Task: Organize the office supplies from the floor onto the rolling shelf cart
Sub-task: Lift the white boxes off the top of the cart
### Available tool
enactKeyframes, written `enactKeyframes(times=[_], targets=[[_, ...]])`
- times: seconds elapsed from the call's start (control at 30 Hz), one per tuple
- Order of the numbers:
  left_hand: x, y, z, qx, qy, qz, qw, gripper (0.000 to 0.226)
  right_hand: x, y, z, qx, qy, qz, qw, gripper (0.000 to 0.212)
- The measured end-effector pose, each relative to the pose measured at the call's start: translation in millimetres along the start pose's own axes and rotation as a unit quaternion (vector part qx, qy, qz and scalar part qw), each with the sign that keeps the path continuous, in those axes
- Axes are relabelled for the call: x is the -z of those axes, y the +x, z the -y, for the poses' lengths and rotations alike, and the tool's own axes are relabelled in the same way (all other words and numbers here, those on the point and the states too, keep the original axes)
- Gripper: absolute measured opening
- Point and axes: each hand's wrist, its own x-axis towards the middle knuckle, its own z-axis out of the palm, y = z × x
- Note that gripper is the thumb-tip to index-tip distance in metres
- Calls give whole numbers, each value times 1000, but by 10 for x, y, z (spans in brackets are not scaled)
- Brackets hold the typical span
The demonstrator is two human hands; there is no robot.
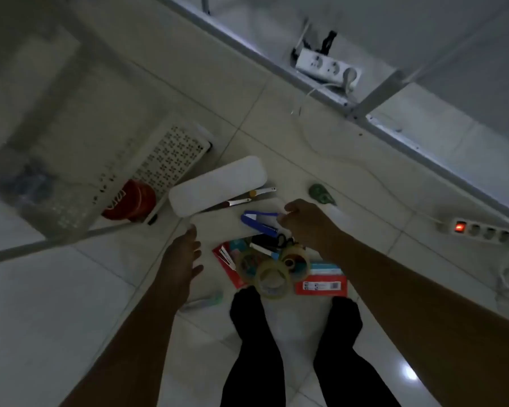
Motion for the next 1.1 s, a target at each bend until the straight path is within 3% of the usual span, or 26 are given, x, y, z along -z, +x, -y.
enactKeyframes(times=[0.1, 0.17, 0.37, 0.63, 0.73, 0.93, 1.1], targets=[[-39, 436, 187, -22, -10, -15, 1000, 37, -251, 401, -152, 30, -90, -13, 995, 43], [-68, 704, 272, -23, -7, -37, 999, 22, -367, 636, -249, 24, -84, -35, 996, 42], [-13, 1372, 471, -29, 24, -56, 998, 74, -471, 1154, -500, -20, -50, -117, 992, 50], [-199, 1573, 536, -61, -33, -24, 997, 59, -710, 1464, -632, -75, 49, -143, 986, 63], [-211, 1576, 574, -66, -42, -31, 996, 55, -706, 1458, -683, -71, 38, -123, 989, 64], [-228, 1543, 622, -80, -52, -31, 995, 49, -752, 1331, -770, -52, 56, -65, 995, 95], [-231, 1417, 667, -80, -88, -47, 992, 48, -745, 1219, -754, -39, 96, -61, 993, 97]])
